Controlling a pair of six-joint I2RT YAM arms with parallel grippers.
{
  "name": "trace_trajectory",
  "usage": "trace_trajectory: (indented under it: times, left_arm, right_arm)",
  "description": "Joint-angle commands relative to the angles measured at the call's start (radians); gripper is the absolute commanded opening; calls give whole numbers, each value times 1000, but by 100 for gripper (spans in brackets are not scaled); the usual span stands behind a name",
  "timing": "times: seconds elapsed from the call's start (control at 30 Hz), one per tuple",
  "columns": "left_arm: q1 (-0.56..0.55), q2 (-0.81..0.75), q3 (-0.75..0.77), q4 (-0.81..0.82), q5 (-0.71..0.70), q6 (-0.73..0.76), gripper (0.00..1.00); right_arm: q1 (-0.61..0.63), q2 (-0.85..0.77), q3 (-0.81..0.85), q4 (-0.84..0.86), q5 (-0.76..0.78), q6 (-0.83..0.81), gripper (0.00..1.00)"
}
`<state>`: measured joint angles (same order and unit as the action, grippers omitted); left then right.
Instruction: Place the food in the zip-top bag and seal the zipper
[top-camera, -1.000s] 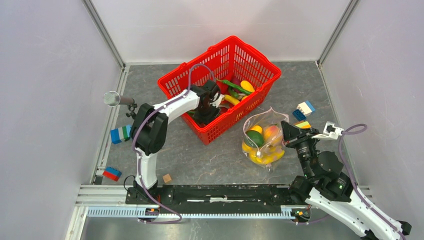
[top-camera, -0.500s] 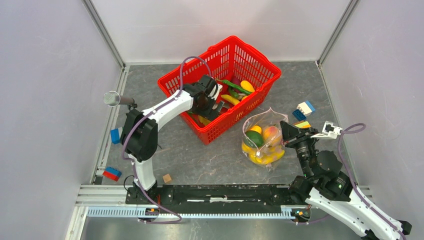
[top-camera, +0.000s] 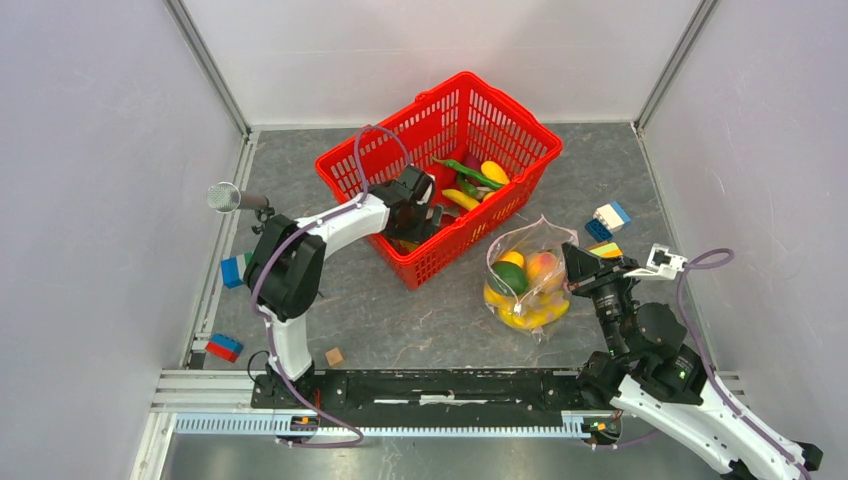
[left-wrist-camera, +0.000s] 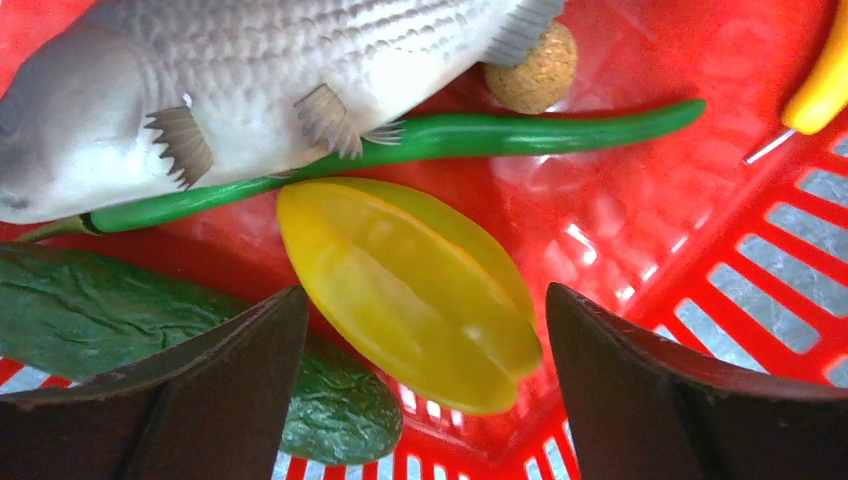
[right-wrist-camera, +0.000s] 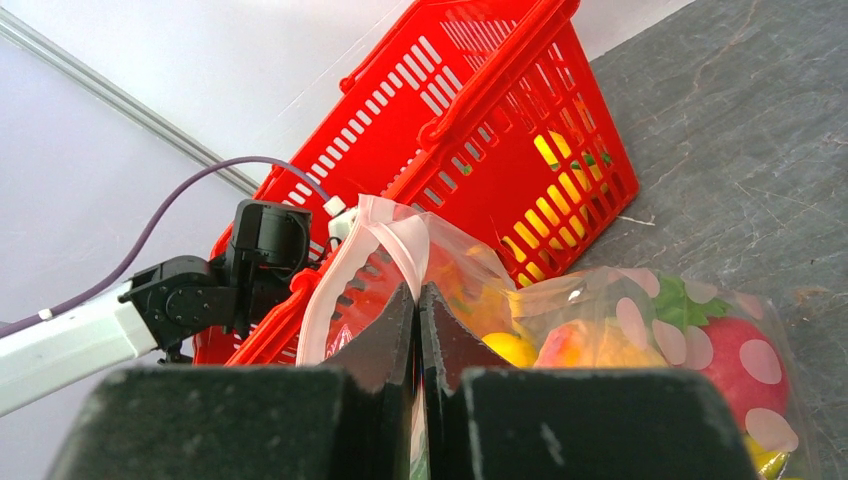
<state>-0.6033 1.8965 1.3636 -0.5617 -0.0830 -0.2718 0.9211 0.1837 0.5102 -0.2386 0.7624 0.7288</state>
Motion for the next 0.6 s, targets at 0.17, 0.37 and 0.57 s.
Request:
trace_trajectory:
  times: [0.17,0.37,0.57]
  left_arm:
    - [5,-24,-63,118,-71,-69,75]
    - [5,-121,-81,108,-69,-44,61]
    - [5,-230,-77,77,-64,-4,58]
  right_arm:
    - [4,-14,5,2,23,10,7]
    - [4,-11,1,7,19,12,8]
    - [4,-1,-2,15,16,13,7]
